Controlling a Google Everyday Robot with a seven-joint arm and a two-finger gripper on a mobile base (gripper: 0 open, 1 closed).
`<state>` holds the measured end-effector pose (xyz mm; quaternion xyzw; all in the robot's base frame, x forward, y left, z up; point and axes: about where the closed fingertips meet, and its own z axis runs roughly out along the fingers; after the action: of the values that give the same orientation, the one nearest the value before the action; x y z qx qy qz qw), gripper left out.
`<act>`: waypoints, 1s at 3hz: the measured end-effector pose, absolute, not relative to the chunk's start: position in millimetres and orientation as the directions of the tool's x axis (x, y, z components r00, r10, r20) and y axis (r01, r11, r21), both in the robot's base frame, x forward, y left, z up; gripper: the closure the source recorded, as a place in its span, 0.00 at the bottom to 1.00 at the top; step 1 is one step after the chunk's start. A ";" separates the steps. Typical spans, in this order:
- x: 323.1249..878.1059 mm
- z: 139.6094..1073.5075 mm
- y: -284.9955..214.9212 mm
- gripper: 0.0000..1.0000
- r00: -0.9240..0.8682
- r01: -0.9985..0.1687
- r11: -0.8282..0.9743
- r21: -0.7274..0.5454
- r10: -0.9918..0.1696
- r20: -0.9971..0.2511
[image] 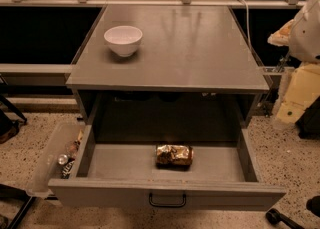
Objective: Pick orange can from top drawer and place on counter
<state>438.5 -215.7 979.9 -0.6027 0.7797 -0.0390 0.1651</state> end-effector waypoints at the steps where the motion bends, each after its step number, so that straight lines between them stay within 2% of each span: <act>1: 438.5 979.8 -215.7 0.00 -0.219 -0.927 0.270 -0.260 -0.953 -0.211; 3: 457.2 889.8 -213.6 0.00 -0.136 -0.959 0.216 -0.181 -0.917 -0.375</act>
Offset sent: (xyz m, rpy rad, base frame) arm 0.0305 -0.0001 -0.1506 0.3099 0.0668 0.1661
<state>457.2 -213.6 889.8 -0.6238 0.7519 0.0512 0.2068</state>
